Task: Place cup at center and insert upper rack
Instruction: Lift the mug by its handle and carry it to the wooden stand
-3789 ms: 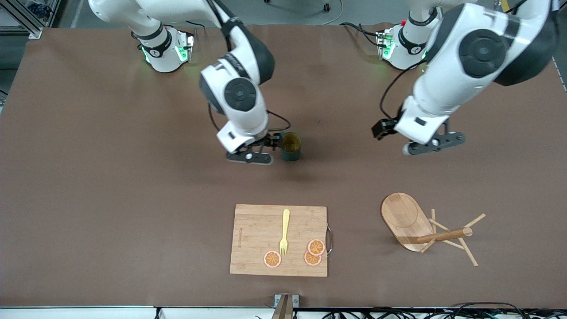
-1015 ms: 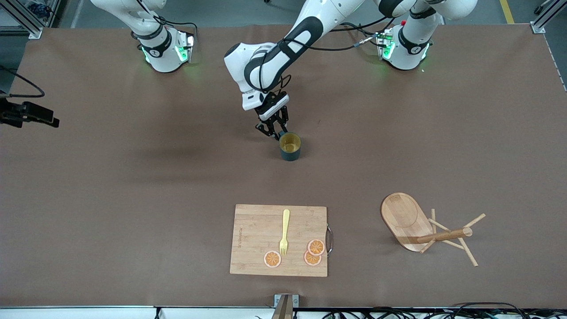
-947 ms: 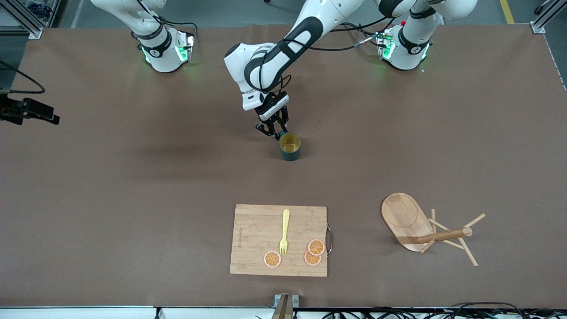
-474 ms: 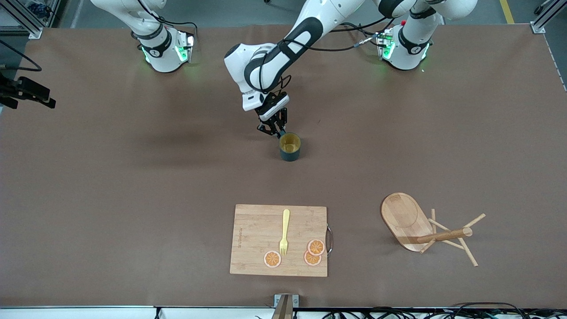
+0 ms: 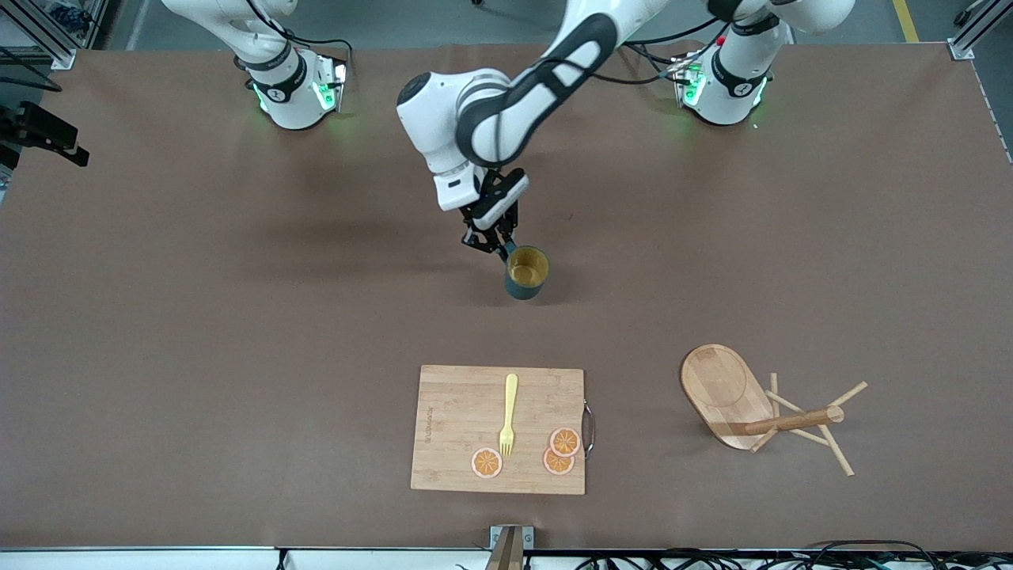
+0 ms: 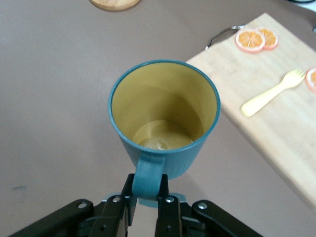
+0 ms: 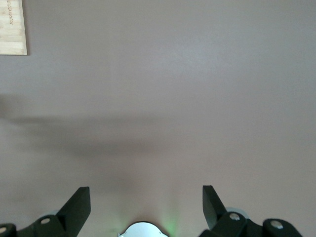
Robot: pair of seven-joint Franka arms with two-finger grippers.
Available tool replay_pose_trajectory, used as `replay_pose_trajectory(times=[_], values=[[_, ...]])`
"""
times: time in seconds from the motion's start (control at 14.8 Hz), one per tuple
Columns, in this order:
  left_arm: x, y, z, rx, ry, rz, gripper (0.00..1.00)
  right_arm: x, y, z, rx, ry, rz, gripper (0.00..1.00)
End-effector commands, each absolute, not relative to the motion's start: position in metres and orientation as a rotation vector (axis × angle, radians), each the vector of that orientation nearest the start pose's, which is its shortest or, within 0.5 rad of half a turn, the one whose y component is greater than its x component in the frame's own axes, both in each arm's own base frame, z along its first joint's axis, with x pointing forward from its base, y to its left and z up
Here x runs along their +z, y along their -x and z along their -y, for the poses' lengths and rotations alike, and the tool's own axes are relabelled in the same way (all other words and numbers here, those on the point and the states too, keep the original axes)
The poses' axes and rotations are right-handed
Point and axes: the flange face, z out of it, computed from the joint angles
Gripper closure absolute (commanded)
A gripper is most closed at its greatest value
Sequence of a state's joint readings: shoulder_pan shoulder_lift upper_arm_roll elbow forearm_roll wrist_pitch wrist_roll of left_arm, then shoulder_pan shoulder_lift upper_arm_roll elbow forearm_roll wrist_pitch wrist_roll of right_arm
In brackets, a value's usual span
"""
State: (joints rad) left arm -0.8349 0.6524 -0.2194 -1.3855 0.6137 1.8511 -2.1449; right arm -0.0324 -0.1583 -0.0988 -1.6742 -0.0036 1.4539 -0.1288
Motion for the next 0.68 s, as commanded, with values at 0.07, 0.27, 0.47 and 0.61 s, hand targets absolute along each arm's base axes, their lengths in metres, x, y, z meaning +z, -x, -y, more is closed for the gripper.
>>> replay_pose_trajectory(times=[0.07, 0.27, 0.47, 0.61], values=[[0.419, -0.470, 0.510, -0.390, 2.686, 1.386, 1.00, 0.648, -0.478, 0.069, 0.093, 3.136, 0.013, 0.00], [0.460, -0.525, 0.440, -0.146, 2.742, 1.477, 1.00, 0.648, -0.478, 0.068, 0.090, 3.137, 0.015, 0.00], [0.485, -0.577, 0.379, 0.077, 2.795, 1.623, 1.00, 0.649, -0.478, 0.067, 0.088, 3.137, 0.017, 0.00], [0.494, -0.610, 0.332, 0.223, 2.831, 1.710, 1.00, 0.649, -0.478, 0.067, 0.085, 3.137, 0.017, 0.00]])
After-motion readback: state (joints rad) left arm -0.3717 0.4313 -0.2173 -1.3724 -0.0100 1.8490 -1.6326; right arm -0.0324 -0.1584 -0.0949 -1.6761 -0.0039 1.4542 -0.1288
